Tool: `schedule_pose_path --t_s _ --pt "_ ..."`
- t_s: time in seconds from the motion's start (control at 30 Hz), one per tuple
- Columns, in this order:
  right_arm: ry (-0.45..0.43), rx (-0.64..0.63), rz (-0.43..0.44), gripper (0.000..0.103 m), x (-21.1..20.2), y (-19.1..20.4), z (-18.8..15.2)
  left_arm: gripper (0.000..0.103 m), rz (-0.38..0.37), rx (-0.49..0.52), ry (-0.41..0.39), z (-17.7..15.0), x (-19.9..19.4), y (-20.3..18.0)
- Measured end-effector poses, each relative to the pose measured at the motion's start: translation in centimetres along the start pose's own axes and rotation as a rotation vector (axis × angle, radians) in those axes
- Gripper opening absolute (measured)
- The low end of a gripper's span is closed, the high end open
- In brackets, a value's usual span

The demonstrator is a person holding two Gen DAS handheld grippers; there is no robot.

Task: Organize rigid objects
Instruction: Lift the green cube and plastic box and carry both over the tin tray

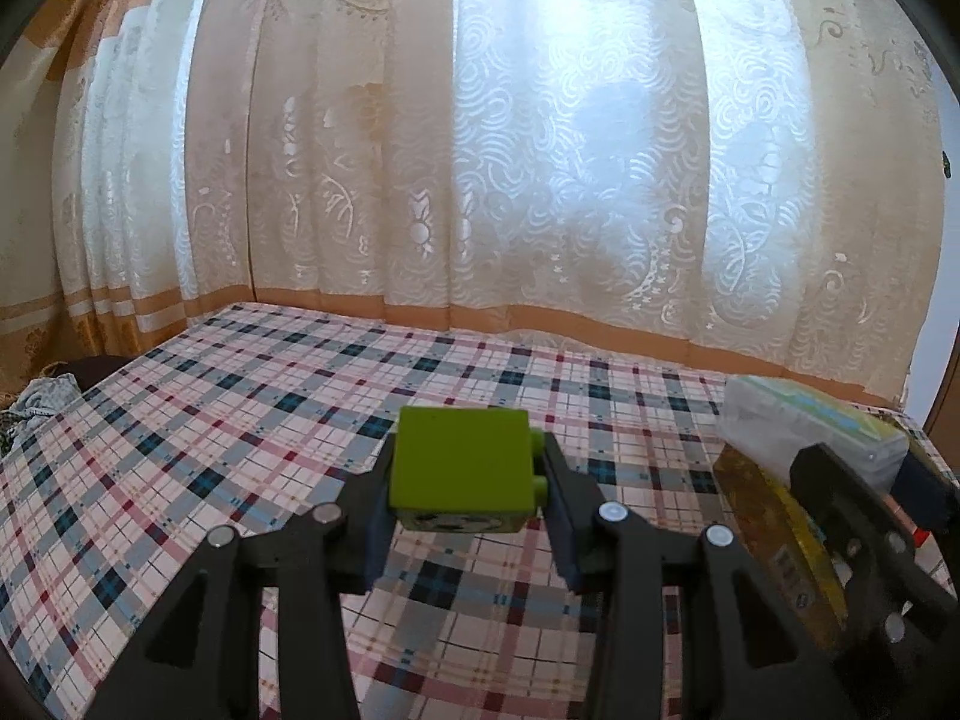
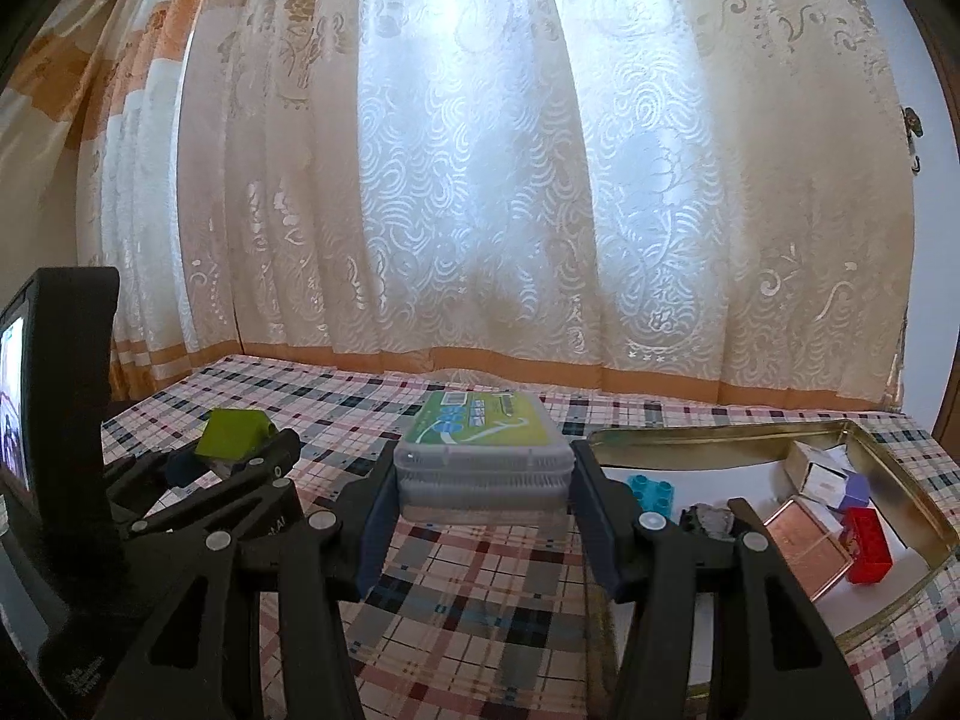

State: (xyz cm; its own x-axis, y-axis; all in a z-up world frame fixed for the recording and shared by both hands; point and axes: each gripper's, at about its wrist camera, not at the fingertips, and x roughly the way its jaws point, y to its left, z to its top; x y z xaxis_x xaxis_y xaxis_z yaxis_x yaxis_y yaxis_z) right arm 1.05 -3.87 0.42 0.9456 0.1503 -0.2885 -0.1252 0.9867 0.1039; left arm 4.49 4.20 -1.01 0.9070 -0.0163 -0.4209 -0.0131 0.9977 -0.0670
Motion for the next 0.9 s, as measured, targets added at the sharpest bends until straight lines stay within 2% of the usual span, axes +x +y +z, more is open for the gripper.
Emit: schedule_pose_path --t_s 0.33,0.9 --pt "-0.028 -0.008 -0.019 0.056 -1.5 -1.5 -0.2 0.042 -0.027 -0.014 0.006 -0.3 -0.7 -1.4" --pt "-0.067 0.016 -0.068 0.056 -3.7 -5.1 -0.2 0.042 -0.079 0.023 -0.022 0.0 -2.4 -6.0"
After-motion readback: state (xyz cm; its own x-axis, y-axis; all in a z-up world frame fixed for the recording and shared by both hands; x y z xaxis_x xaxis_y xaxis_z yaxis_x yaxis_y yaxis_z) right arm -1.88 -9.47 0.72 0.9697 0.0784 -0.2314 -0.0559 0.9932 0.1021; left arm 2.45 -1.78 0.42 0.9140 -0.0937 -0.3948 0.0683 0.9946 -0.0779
